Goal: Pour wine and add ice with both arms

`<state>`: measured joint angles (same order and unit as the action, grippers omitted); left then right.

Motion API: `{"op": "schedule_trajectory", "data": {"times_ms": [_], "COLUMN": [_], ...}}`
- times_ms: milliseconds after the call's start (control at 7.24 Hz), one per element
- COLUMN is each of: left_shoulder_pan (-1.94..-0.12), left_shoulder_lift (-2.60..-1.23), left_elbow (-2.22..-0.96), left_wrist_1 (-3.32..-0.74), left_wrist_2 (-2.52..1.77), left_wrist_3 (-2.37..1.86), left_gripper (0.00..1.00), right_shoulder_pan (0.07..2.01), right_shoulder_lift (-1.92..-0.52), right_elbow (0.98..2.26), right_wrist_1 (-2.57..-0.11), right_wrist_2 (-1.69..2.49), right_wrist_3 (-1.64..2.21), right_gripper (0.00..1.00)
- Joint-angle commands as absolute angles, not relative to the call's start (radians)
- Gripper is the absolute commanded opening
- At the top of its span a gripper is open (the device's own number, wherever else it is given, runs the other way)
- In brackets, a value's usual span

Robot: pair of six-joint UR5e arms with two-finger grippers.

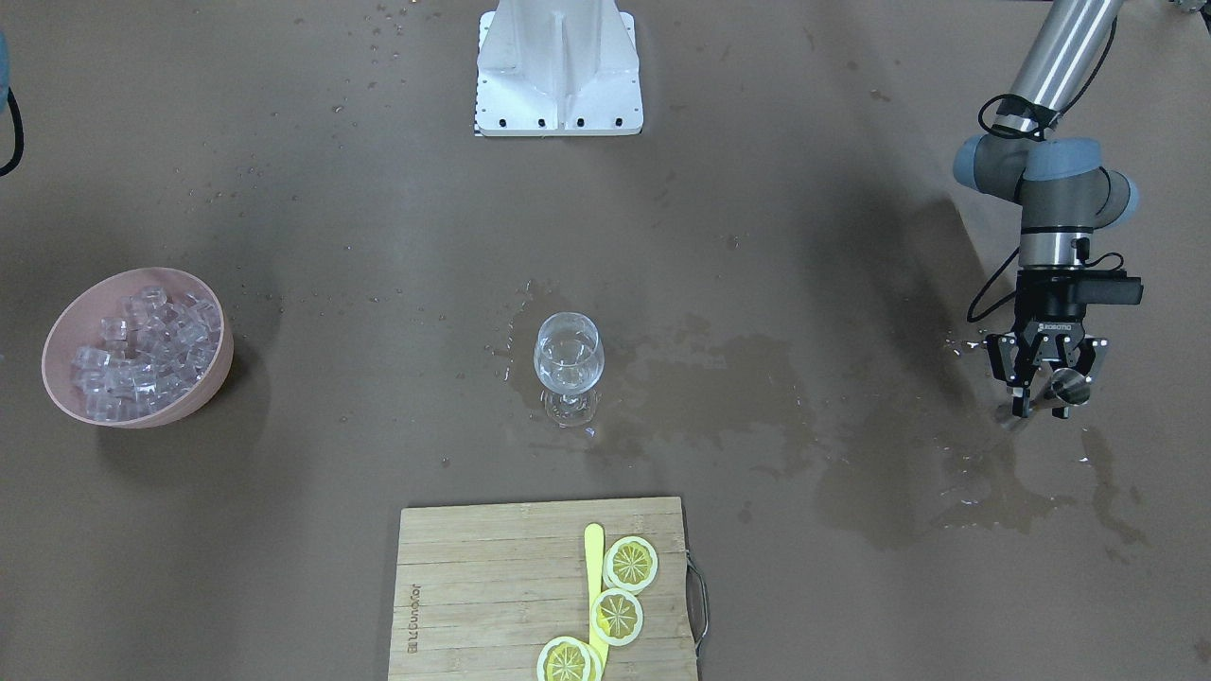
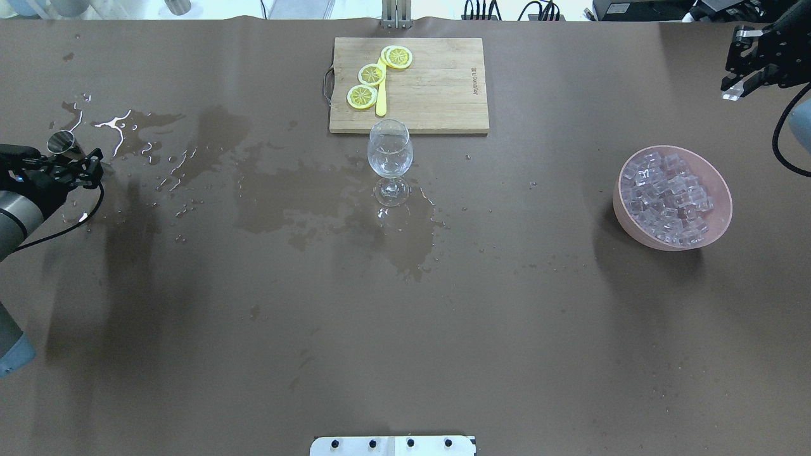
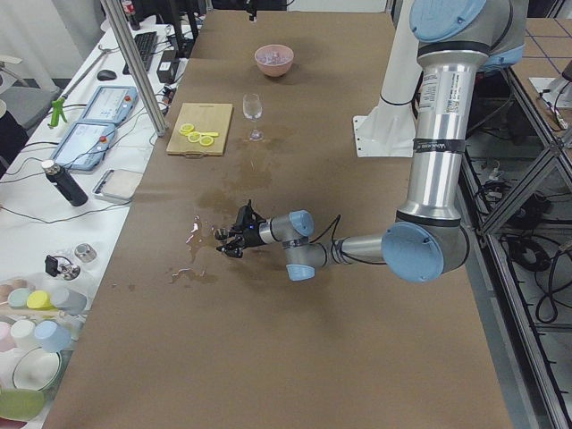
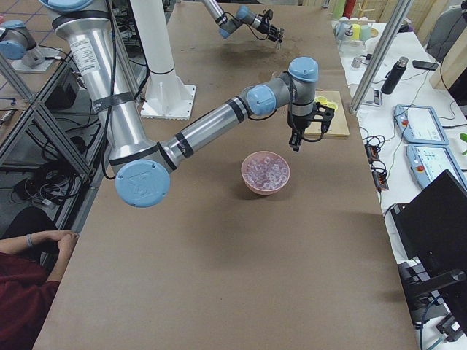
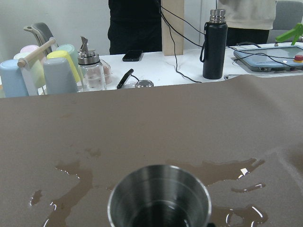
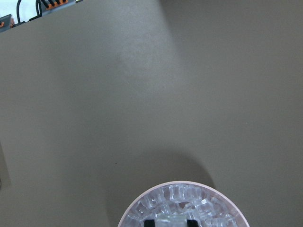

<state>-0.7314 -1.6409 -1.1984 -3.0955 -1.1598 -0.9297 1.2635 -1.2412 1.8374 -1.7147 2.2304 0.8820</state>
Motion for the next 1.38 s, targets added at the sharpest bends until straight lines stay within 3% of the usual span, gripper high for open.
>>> {"op": "schedule_trajectory", "data": {"times_ms": [0, 967, 1244], "left_shoulder_pan": [-0.732, -0.733, -0.735], "left_shoulder_lift": [-1.641, -1.661, -1.661], "left_elbow": [-1.192, -1.183, -1.177], "left_wrist_1": [-3.094, -3.094, -3.094], "left_wrist_2": [-1.160, -1.161, -1.163], "left_wrist_3": [-0.931, -0.931, -0.933], "left_gripper": [0.51, 0.32, 0.06], "right_shoulder_pan": [1.264, 1.270, 1.272], "right_shoulder_lift": [-1.241, -1.243, -1.243], "right_elbow": [1.839, 1.839, 1.839], "right_wrist_1": [-1.713, -1.712, -1.712], "right_wrist_2": [2.229, 2.229, 2.229], "right_wrist_3": [0.882, 0.882, 0.882], "right_gripper": [0.23, 0.23, 0.23]}}
